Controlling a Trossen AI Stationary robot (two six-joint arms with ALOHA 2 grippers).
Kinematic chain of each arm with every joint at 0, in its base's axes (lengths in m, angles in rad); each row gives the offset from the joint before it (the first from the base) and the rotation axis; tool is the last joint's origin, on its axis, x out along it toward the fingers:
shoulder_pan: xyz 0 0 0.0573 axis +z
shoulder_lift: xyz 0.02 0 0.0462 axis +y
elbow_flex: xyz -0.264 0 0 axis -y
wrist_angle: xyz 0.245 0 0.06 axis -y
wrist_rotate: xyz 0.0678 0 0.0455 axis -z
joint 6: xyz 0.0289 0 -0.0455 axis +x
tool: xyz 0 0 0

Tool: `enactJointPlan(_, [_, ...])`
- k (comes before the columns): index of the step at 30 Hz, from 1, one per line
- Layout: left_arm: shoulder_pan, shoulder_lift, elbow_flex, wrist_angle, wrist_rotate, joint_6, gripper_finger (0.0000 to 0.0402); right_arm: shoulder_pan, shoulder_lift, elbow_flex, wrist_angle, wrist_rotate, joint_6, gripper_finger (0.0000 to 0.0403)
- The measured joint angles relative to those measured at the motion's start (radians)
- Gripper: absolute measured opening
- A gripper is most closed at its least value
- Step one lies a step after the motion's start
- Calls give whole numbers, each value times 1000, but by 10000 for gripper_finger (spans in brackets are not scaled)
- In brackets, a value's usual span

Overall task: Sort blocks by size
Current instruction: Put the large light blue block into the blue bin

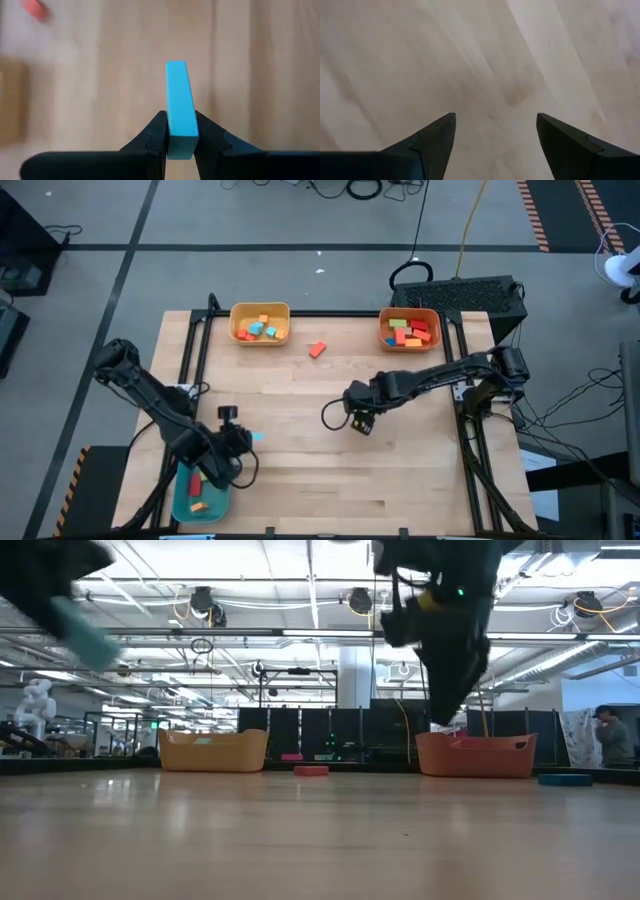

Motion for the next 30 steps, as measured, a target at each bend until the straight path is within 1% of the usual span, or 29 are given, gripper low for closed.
enactJointPlan(2, [-20,0,0,-44,111,-64,65,-11,0,-21,-14,1,19,265])
enactJointPlan(5, [-57,0,0,-83,349,-158,65,-27,0,-58,-24,1,45,264])
enactJointPlan(7, [-89,0,0,-92,467,-214,65,-36,0,-88,-26,-1,62,264])
enactJointPlan(10, [-138,0,0,-93,593,-272,65,-53,1,-130,-26,-4,85,264])
enactJointPlan(12, [-162,0,0,-92,619,-289,65,-64,1,-158,-27,-5,98,264])
enactJointPlan(21, [-195,0,0,-89,624,-342,66,-80,2,-267,-28,-2,134,265])
enactJointPlan(27, [-202,0,0,-90,624,-341,115,-79,-7,-291,-31,3,157,265])
enactJointPlan(30, [-202,0,0,-90,624,-342,131,-79,-27,-296,-40,4,156,265])
